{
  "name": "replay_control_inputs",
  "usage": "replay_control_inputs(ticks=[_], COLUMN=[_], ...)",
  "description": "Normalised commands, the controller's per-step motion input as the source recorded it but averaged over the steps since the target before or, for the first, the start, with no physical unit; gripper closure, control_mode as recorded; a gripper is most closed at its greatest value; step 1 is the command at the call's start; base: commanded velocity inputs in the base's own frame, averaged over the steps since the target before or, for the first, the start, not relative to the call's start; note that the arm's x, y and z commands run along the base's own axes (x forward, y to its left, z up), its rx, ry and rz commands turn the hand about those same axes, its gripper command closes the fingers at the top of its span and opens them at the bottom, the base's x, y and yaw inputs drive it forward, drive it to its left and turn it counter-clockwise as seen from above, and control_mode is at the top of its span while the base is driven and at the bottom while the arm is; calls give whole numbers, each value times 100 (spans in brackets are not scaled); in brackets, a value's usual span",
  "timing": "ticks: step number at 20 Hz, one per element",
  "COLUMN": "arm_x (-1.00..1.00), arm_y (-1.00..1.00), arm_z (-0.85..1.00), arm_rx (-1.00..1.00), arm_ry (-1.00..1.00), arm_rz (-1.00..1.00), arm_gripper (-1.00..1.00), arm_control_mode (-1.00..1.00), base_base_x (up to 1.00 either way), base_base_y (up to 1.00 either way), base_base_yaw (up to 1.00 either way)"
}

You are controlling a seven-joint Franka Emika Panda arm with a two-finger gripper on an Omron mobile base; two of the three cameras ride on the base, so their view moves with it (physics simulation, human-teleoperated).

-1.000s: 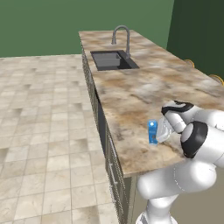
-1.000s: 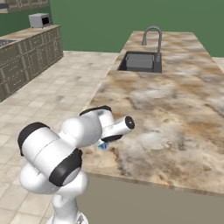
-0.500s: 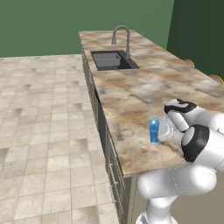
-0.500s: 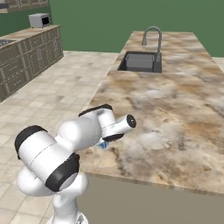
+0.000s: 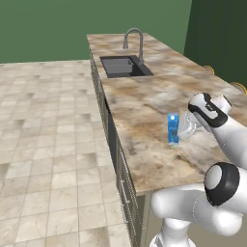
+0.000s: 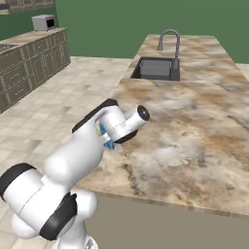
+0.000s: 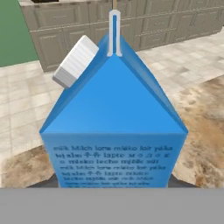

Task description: Pick the milk from the counter and place it in the open cabinet.

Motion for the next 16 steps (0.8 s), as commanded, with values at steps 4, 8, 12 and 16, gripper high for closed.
replay_control_inputs(ticks=[4, 8, 12, 16], arm_x=[-12, -26, -46, -36], arm_y=[27, 28, 12, 0], arm_z=[93, 74, 49, 26], arm_rx=[0, 0, 0, 0], arm_ry=[9, 3, 0, -3], arm_rz=[-6, -12, -16, -14], arm_gripper=[100, 100, 100, 100], arm_control_mode=[-100, -100, -100, -100], base_base_x=[0, 0, 0, 0], base_base_y=[0, 0, 0, 0], base_base_yaw=[0, 0, 0, 0])
